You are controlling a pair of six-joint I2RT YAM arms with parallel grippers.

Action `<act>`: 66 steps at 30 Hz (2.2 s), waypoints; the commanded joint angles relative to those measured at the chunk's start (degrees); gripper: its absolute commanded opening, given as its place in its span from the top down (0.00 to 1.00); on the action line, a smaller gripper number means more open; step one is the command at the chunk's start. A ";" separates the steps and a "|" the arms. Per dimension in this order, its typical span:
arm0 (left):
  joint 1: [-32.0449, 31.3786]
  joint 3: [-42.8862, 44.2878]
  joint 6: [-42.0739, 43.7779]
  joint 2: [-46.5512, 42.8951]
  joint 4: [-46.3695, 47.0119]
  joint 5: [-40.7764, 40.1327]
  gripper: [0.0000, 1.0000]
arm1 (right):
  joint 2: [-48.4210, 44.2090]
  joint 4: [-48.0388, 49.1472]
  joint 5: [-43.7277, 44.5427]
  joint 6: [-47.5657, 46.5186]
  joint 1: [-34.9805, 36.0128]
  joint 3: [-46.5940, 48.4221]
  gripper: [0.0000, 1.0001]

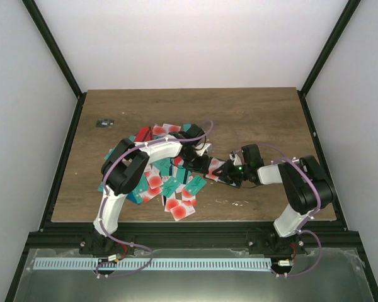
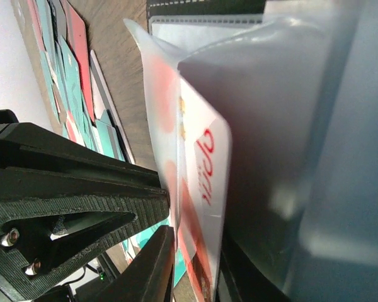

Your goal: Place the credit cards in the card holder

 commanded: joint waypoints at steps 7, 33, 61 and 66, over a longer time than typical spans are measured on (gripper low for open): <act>-0.37 -1.27 -0.14 2.32 -5.23 0.41 0.90 | 0.42 -2.68 3.81 -0.37 0.34 2.10 0.66; 0.06 -1.51 -2.13 -3.49 -3.72 -0.89 0.77 | -11.95 -38.55 15.55 -12.11 0.40 16.16 0.24; 2.43 2.45 1.18 -3.75 -5.67 -7.83 0.72 | -12.07 -28.58 13.78 -7.12 4.24 12.52 0.37; 2.70 7.06 2.27 0.81 -7.23 -7.95 0.74 | -8.66 -28.56 15.40 -6.92 4.22 13.98 0.37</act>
